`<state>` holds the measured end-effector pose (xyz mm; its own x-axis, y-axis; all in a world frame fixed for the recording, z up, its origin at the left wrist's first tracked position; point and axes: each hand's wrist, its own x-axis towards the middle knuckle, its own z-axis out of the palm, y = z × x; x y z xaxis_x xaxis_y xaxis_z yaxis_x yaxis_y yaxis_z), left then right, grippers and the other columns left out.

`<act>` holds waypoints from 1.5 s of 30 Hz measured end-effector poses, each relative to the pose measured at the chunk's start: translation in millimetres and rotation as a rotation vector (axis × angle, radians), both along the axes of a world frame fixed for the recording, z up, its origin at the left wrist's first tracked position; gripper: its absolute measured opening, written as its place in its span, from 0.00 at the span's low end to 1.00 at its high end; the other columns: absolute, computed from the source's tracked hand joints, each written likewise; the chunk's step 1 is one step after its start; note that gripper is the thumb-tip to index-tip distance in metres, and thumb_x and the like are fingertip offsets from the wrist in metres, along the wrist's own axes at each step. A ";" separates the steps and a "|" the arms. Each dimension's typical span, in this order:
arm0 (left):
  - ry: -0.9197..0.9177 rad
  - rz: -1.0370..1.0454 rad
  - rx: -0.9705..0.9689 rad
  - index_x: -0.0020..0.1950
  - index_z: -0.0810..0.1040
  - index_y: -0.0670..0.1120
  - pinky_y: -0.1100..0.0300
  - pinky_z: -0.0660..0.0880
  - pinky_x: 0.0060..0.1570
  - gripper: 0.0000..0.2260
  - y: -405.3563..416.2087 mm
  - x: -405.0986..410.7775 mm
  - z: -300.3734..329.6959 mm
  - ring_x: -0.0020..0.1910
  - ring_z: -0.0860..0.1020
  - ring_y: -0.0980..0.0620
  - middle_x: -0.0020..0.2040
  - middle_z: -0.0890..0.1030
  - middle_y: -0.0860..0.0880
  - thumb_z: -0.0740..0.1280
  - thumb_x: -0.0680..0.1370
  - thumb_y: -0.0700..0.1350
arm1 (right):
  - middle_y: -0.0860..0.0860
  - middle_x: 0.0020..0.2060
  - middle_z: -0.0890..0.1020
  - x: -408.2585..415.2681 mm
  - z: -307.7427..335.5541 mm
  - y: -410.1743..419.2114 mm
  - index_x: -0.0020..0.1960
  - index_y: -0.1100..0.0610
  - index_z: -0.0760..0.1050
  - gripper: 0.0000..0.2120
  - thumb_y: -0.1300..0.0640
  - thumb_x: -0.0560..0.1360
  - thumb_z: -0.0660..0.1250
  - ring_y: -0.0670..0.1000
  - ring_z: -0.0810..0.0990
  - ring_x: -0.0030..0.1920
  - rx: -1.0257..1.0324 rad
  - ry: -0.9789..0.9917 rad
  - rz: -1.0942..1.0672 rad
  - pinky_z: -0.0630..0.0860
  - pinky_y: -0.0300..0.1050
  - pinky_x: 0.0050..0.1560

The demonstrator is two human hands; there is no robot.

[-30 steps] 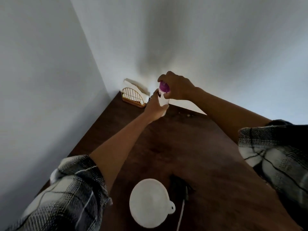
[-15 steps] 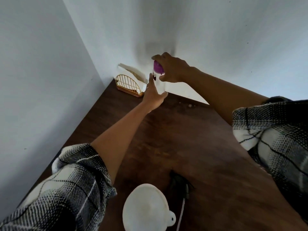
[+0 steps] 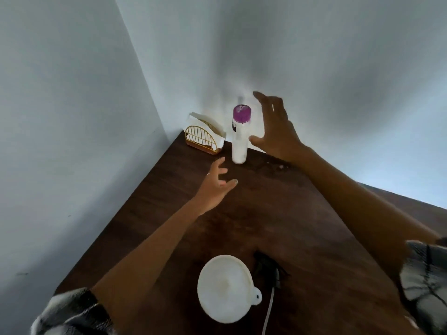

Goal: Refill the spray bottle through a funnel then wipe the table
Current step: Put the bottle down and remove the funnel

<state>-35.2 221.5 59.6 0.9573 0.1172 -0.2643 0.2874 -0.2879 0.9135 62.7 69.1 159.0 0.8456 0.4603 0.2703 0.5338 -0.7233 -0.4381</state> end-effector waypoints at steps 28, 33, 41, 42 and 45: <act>-0.058 0.034 0.283 0.72 0.65 0.48 0.53 0.66 0.67 0.26 -39.1 -240.1 -48.0 0.69 0.68 0.50 0.70 0.71 0.49 0.66 0.76 0.54 | 0.49 0.63 0.75 -287.1 -55.9 -29.5 0.74 0.49 0.61 0.21 0.57 0.82 0.54 0.38 0.71 0.37 0.452 0.511 -0.055 0.71 0.32 0.42; -0.079 0.016 0.263 0.71 0.65 0.50 0.50 0.68 0.67 0.25 -38.9 -240.0 -53.8 0.68 0.69 0.50 0.69 0.71 0.50 0.66 0.76 0.55 | 0.48 0.47 0.78 -289.4 -50.9 -25.3 0.74 0.50 0.60 0.21 0.56 0.82 0.53 0.40 0.76 0.32 0.375 0.513 -0.092 0.73 0.34 0.35; -0.094 -0.002 0.271 0.71 0.65 0.51 0.50 0.68 0.68 0.25 -39.0 -239.0 -61.2 0.68 0.68 0.51 0.70 0.70 0.51 0.65 0.76 0.56 | 0.48 0.43 0.80 -289.9 -46.3 -22.5 0.72 0.52 0.64 0.20 0.57 0.81 0.55 0.45 0.77 0.32 0.386 0.476 -0.177 0.77 0.44 0.37; -0.095 -0.010 0.283 0.71 0.65 0.51 0.50 0.68 0.68 0.25 -38.6 -238.6 -62.1 0.68 0.68 0.51 0.70 0.70 0.51 0.65 0.76 0.56 | 0.48 0.44 0.80 -290.6 -46.5 -22.6 0.72 0.52 0.65 0.19 0.58 0.81 0.56 0.46 0.78 0.33 0.427 0.446 -0.212 0.78 0.46 0.37; -0.098 -0.008 0.285 0.71 0.65 0.52 0.51 0.68 0.67 0.25 -38.4 -238.8 -64.5 0.68 0.68 0.52 0.70 0.70 0.52 0.65 0.76 0.56 | 0.46 0.44 0.78 -290.4 -46.3 -21.7 0.71 0.52 0.66 0.19 0.58 0.80 0.56 0.48 0.79 0.36 0.414 0.455 -0.226 0.79 0.49 0.40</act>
<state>-274.0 183.1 -4.9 0.9779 0.1654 -0.1279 0.1983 -0.5390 0.8187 -227.7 47.4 112.7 0.9812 0.1921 -0.0202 0.0840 -0.5187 -0.8508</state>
